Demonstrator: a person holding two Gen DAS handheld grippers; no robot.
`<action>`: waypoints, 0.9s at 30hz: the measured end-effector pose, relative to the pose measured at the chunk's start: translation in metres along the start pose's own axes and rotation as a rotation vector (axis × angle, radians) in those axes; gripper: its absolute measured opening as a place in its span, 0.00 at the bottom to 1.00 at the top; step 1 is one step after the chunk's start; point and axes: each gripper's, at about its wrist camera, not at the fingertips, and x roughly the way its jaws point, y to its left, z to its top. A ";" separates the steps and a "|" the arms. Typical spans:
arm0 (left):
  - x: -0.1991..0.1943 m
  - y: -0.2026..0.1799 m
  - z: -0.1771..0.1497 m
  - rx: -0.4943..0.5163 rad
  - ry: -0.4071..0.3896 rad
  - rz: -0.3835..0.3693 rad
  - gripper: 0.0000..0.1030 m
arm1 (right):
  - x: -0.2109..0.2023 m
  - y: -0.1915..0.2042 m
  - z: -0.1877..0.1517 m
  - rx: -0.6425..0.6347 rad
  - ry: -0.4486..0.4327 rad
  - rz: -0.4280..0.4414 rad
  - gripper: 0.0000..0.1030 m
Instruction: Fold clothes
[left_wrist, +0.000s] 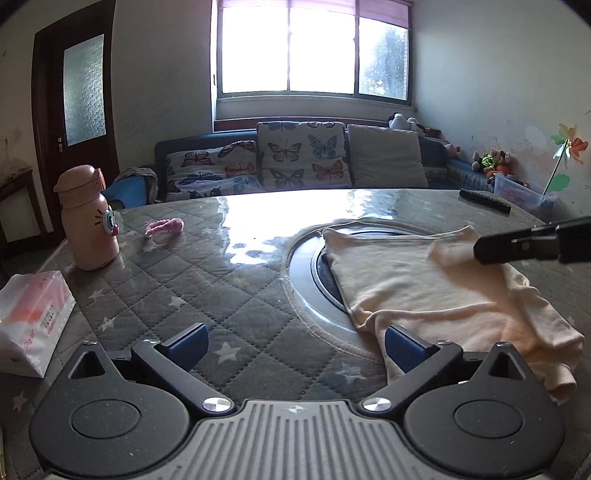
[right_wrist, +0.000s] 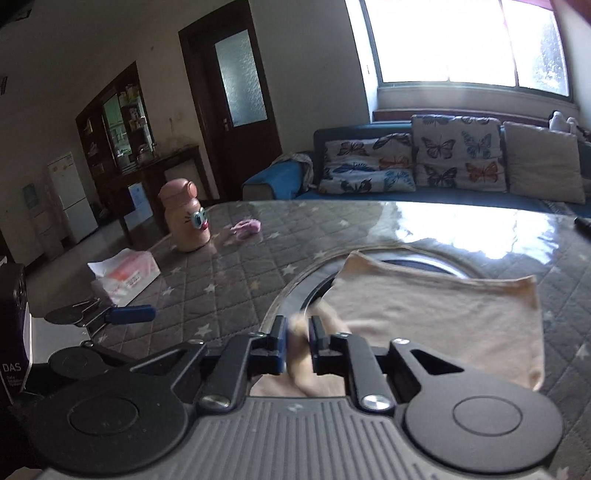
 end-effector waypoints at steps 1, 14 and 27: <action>0.001 0.000 0.000 0.000 0.002 -0.002 1.00 | -0.001 0.000 -0.001 -0.004 0.003 0.002 0.14; 0.022 -0.040 0.004 0.062 0.039 -0.080 1.00 | -0.041 -0.063 -0.070 -0.035 0.171 -0.227 0.18; 0.056 -0.061 0.002 0.134 0.111 -0.018 1.00 | -0.054 -0.095 -0.068 0.004 0.123 -0.238 0.18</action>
